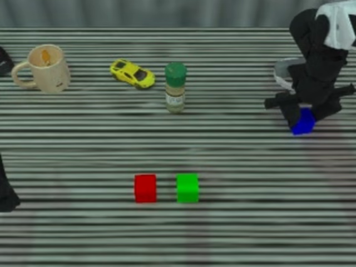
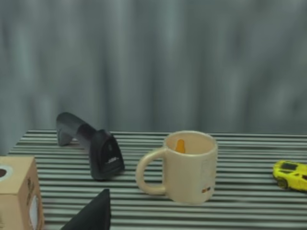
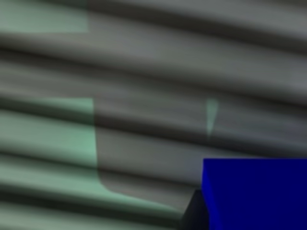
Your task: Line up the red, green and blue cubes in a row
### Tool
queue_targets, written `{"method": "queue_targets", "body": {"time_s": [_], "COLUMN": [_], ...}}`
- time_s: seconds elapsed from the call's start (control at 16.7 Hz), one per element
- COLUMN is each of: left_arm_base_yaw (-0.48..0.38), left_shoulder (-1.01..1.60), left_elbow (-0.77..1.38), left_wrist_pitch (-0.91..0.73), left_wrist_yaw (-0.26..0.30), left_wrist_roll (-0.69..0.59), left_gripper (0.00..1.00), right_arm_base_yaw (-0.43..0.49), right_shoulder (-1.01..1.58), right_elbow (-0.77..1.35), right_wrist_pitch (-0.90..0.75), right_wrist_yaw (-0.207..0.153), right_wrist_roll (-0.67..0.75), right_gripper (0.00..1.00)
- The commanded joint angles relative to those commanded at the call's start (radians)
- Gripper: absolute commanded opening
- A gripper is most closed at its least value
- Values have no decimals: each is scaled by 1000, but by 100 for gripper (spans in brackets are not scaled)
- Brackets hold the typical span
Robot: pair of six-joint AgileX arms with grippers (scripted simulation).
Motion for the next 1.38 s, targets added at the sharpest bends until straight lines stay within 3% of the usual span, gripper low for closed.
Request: {"method": "queue_targets", "body": {"time_s": [0.24, 0.66, 0.96, 1.14, 1.38], "left_arm_base_yaw": [0, 0, 0, 0, 0], "left_shoulder": [0, 0, 0, 0, 0], "left_elbow": [0, 0, 0, 0, 0], "left_wrist_pitch": [0, 0, 0, 0, 0], "left_wrist_yaw": [0, 0, 0, 0, 0], "left_wrist_roll": [0, 0, 0, 0, 0], "left_gripper": [100, 100, 100, 100, 100], "right_arm_base_yaw": [0, 6, 2, 58, 205], "right_shoulder": [-19, -78, -79, -133, -274], "right_elbow": [19, 167, 166, 99, -107], "right_wrist_pitch": [-21, -232, -233, -212, -161], "right_wrist_yaw": [0, -1, -1, -1, 1], "right_wrist_roll": [-1, -1, 3, 70, 299], "right_gripper": [0, 0, 0, 0, 0]}}
